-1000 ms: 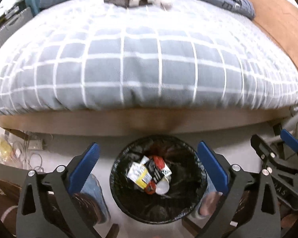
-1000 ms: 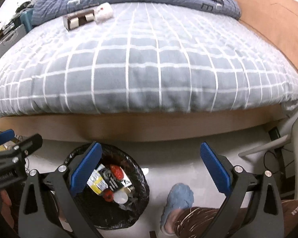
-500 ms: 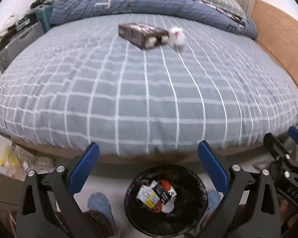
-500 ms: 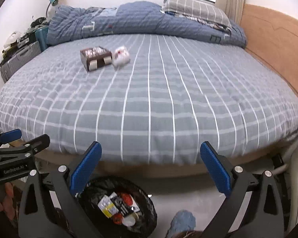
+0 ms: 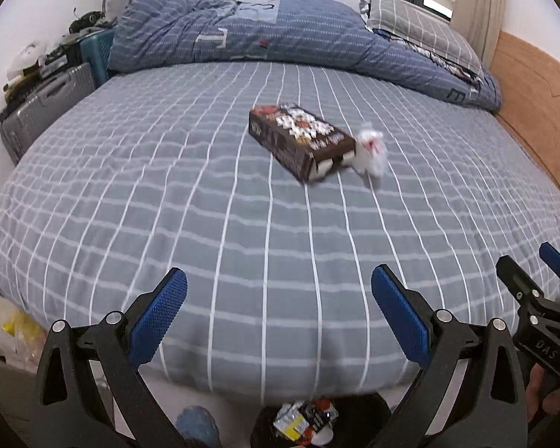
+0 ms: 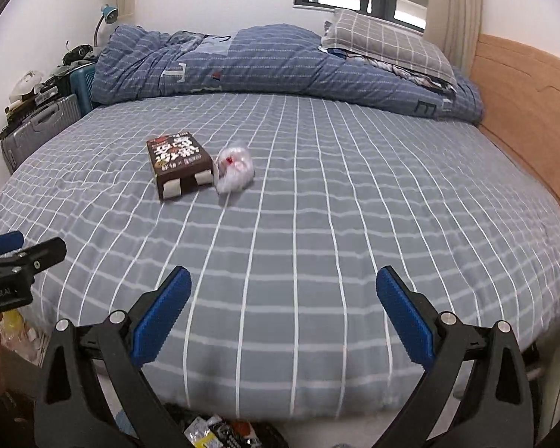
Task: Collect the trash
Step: 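Move both open tools back over the bed toward the chocolate box and plastic bag, then grasp the clear plastic bag with the right tool while the left tool grasps the brown chocolate box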
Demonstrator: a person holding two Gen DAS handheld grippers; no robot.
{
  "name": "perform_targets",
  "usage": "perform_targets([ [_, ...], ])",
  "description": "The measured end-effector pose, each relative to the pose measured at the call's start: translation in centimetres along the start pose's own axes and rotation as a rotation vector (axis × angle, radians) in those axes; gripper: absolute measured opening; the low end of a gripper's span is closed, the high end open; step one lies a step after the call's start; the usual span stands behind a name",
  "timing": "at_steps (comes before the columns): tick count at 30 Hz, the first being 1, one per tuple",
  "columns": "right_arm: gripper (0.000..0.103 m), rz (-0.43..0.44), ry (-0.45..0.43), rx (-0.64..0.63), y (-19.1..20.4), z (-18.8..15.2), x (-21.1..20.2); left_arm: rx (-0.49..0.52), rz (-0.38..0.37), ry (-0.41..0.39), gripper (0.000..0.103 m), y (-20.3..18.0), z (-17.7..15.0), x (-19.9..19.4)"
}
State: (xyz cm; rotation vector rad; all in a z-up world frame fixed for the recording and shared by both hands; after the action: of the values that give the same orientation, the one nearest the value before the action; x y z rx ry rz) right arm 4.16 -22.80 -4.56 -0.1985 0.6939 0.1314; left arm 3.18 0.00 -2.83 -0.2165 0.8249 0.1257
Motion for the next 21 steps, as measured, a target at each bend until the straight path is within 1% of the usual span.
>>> perform_targets([
  [9,0.095,0.032,-0.008,-0.025,0.0,5.0,6.3,0.015,0.018,-0.014,0.097,-0.4,5.3,4.2],
  [18,0.095,0.100,0.019,-0.022,-0.3,9.3,13.9,0.005,0.030,-0.005,0.097,0.2,9.7,8.7],
  [21,0.092,0.133,0.041,-0.014,-0.2,10.4,16.5,0.011,0.035,-0.001,0.097,0.3,10.7,9.9],
])
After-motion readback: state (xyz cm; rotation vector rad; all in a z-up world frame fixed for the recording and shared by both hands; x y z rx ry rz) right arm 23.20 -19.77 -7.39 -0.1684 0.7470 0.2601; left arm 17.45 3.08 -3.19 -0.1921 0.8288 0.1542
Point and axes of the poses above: each gripper's, at about its wrist camera, not at the fingertips, and x roughly the way its jaws point, y to its left, z to its top, the point moved 1 cm from there along x, roughly the way its jaws point, and after that the axes turned 8 degrees about -x, right-handed, at the moved point
